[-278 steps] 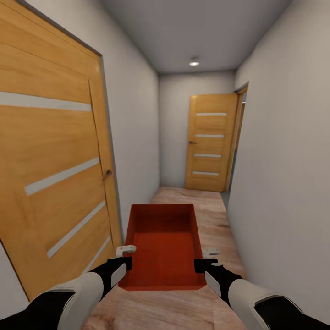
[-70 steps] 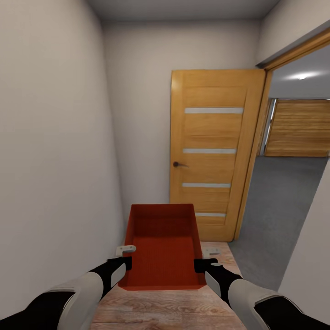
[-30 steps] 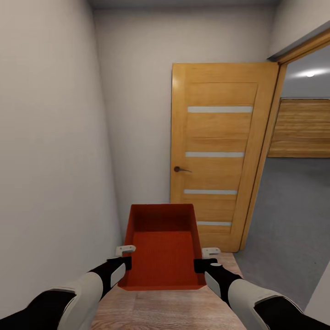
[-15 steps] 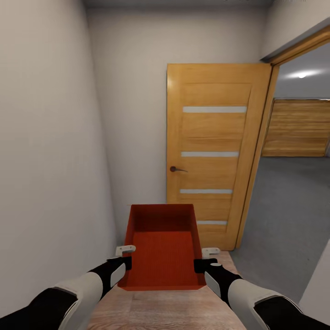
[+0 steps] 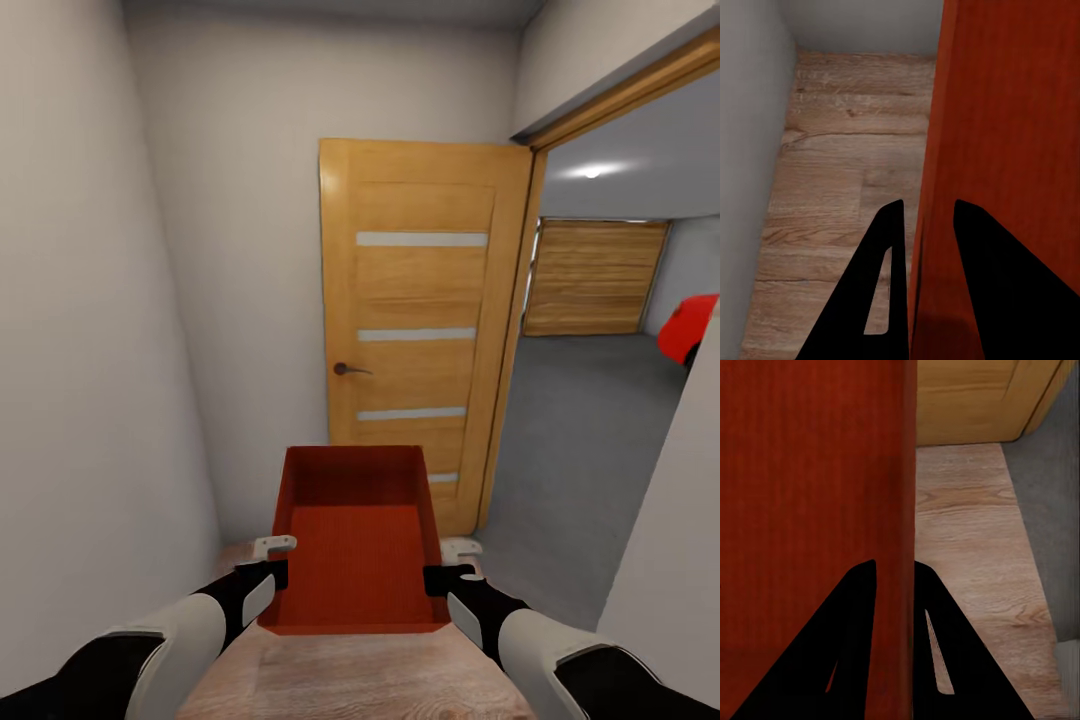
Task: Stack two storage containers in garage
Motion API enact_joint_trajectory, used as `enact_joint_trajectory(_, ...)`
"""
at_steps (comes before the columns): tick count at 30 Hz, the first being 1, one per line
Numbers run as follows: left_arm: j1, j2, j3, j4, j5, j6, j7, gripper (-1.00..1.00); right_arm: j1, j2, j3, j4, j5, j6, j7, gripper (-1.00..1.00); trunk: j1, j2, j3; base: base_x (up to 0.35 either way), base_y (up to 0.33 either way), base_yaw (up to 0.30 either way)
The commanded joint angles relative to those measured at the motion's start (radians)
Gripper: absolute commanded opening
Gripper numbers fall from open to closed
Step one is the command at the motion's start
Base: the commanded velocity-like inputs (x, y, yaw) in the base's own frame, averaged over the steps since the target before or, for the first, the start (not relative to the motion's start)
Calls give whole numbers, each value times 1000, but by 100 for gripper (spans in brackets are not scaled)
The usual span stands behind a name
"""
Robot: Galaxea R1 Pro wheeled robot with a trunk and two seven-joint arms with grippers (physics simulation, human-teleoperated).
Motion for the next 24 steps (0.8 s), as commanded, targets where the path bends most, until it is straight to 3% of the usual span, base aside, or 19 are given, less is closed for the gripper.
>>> enact_joint_trajectory(1,0,18,30,-6,-9,-2,6,-100,0,0,-48,3,-14,0,-9,-100,0,-1,0,0,0,-261)
enact_joint_trajectory(18,0,18,31,-6,-9,-2,6,-100,0,0,-48,3,-14,0,-9,-100,0,-1,0,0,0,-261)
enact_joint_trajectory(24,0,18,31,-6,-9,-2,6,-100,0,-1,-48,3,-14,0,-9,-100,0,-1,0,0,0,-108)
